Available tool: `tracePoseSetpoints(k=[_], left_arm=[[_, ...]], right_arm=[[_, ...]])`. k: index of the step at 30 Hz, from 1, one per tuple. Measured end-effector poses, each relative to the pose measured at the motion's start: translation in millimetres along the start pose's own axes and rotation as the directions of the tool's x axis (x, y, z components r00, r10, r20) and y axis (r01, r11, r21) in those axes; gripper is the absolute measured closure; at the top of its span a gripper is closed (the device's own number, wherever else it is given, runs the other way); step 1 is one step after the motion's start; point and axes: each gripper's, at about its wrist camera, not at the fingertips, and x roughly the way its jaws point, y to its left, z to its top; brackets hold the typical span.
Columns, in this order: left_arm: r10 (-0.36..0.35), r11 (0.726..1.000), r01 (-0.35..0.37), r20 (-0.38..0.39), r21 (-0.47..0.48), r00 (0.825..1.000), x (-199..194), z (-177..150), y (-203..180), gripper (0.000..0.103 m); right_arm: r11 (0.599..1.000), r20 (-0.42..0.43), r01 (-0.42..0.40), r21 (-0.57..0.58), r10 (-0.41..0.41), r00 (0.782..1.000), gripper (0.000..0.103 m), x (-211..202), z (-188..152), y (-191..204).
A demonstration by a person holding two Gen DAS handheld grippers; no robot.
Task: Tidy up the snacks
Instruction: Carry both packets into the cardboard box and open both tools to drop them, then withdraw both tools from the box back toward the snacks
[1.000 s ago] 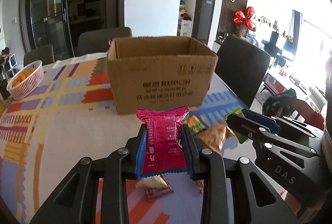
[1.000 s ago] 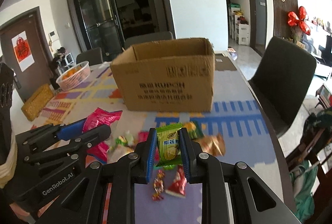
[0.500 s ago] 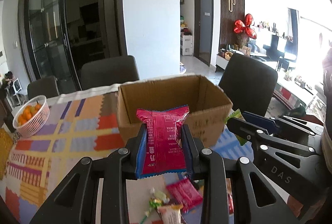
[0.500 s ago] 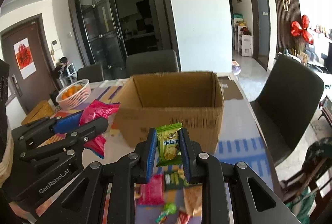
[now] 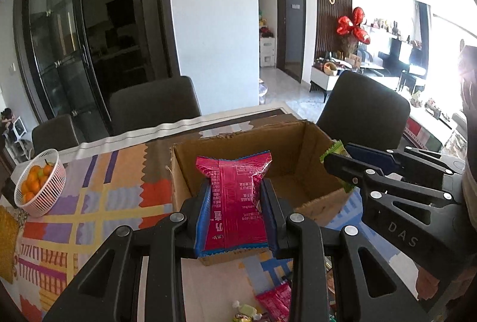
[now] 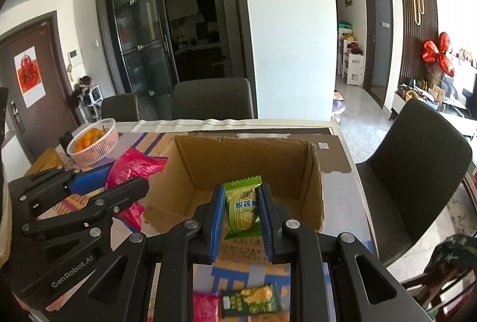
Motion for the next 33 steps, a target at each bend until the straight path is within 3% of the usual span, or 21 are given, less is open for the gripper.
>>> tracePoseSetpoints(k=[9,11,13,15,18,26,33], left_arm=[[-0.025,0.999,0.023,-0.081,-0.022,0.996,37.9,25.3,12.4,0.071],[-0.019,1.0,0.017,-0.083,-0.026,0.996,39.9,27.8,14.4,0.056],[0.0,0.999,-0.002,-0.074,-0.032,0.997,37.4,27.8,15.9,0.052],[0.023,0.999,-0.025,-0.072,-0.03,0.997,31.8,24.5,16.3,0.052],[0.044,0.998,-0.046,-0.05,-0.037,0.998,17.2,17.0,17.1,0.042],[0.11,0.994,-0.11,0.032,-0.006,0.993,-35.5,-5.8,4.4,0.034],[0.129,0.991,-0.128,0.057,-0.022,0.99,-69.6,-29.1,1.2,0.03]], right_arm=[[1.0,-0.092,0.013,0.005,-0.012,0.996,0.079,40.8,25.4,-12.4],[0.999,-0.095,0.032,0.012,-0.031,0.995,0.076,44.2,28.4,-15.9],[0.999,-0.1,0.044,0.016,-0.043,0.994,0.063,46.1,30.8,-17.6],[0.998,-0.096,0.055,0.015,-0.053,0.994,0.062,44.8,31.5,-19.0],[0.998,-0.088,0.063,0.009,-0.062,0.994,0.062,35.7,26.8,-19.7],[0.999,-0.05,0.034,0.029,-0.033,0.998,0.059,-5.5,4.2,-13.3],[0.999,-0.03,0.034,0.023,-0.034,0.999,0.053,-36.2,-16.4,-4.7]])
